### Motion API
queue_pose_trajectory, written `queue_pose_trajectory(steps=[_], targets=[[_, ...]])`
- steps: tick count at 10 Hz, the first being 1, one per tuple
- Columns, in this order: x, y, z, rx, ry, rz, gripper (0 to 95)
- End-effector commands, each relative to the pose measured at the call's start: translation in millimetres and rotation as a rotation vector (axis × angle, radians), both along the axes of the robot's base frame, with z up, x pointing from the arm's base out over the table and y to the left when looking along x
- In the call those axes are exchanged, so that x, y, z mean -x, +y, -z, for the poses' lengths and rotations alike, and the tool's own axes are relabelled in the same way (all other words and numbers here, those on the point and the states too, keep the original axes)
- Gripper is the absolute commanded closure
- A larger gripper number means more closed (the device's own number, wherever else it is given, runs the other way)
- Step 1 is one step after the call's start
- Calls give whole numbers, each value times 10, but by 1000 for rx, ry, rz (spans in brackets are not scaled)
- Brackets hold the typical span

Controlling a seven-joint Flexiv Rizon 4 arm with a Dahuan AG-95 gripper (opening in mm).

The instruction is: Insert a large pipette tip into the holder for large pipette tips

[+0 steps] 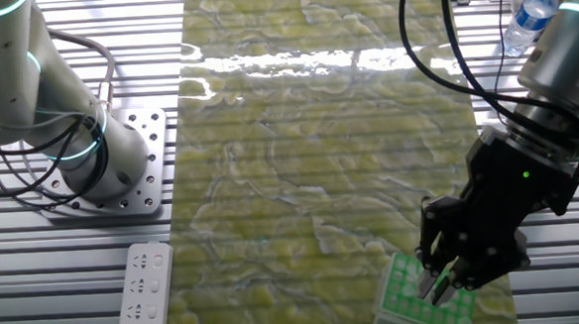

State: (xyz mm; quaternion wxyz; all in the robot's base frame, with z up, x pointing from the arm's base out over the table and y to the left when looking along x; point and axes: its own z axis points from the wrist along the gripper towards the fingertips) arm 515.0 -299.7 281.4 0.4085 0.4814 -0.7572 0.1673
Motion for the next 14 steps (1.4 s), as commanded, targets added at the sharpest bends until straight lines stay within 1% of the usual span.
queue_pose_trajectory(steps=[1, 2, 4, 8, 11, 14], targets=[[-8, -1, 2, 23, 2, -2, 950], [-9, -3, 6, 39, 4, -6, 950], [-10, -6, 14, 50, 5, -9, 950], [-10, -10, 15, 64, 7, -16, 950], [-11, -11, 18, 84, 15, -28, 950], [-12, -16, 27, 89, 14, -33, 950]])
